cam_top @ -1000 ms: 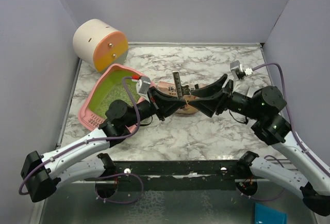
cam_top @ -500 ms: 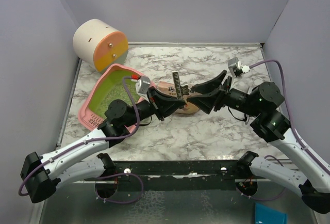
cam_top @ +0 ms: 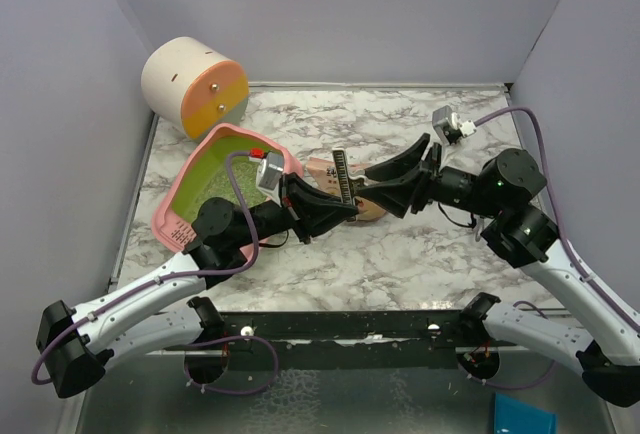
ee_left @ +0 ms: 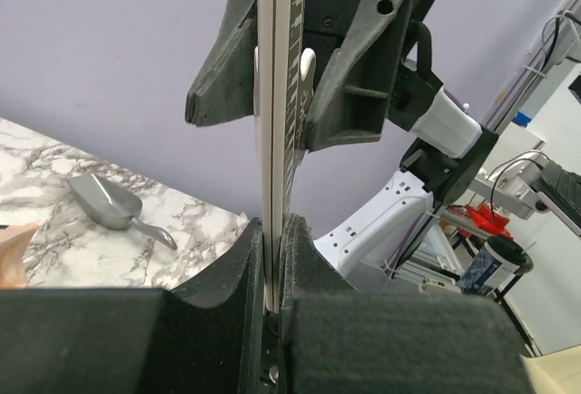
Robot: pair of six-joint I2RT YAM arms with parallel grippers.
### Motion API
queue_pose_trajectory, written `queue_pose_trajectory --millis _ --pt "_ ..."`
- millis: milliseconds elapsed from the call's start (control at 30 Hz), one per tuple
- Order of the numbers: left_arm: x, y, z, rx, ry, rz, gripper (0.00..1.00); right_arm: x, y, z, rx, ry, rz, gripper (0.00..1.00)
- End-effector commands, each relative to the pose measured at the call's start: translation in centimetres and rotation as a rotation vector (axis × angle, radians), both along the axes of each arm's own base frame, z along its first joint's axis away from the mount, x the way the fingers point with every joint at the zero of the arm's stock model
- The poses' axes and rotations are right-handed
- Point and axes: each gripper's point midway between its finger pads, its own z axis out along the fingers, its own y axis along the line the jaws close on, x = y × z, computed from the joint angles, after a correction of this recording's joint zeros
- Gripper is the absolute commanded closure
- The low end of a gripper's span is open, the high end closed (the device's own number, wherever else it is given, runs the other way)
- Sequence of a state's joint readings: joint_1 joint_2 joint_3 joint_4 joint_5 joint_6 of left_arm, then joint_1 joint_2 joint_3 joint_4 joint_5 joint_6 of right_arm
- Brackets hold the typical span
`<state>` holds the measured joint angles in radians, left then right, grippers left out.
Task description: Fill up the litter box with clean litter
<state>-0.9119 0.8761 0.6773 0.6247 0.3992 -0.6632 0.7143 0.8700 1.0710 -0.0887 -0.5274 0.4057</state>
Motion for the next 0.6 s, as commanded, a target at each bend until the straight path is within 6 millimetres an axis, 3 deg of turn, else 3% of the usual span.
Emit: queue_pose_trajectory --millis 0,67,200,267,433,467,533,567 --pt "-1.4 0.5 3.2 -0.072 -0.061 -0.053 1.0 -1.4 0.6 1.2 0.02 -0.04 0.087 0.56" --pt "-1.4 0.5 3.2 -0.073 -0.06 -0.053 1.0 -1.5 0.6 1.4 0.027 -0.044 0.094 0.64" --pt "-0.9 0.5 2.7 -0.071 -0.047 -0.027 0.98 -1.7 0.5 1.7 0.022 -0.051 0.101 0.96" --pt "-0.3 0.7 2.2 -0.067 -0.038 0.01 0.98 -1.0 -0.1 2.0 0.02 -0.048 0.037 0.99" --pt "-0.3 0.3 1.5 -0.032 -0.026 -0.003 1.0 -0.7 -1.1 2.5 0.022 -0.089 -0.028 0.99" --pt "-0.4 0.1 1.4 -0.025 -0.026 -0.015 1.0 -0.7 -1.0 2.5 0.018 -0.087 -0.024 0.96" --pt "-0.5 -0.2 1.3 -0.017 -0.027 -0.031 1.0 -0.9 -0.8 2.6 0.018 -0.089 -0.005 0.69" --pt "-0.5 -0.3 1.4 -0.017 -0.028 -0.032 1.0 -1.0 -0.8 2.7 0.02 -0.092 -0.001 0.6"
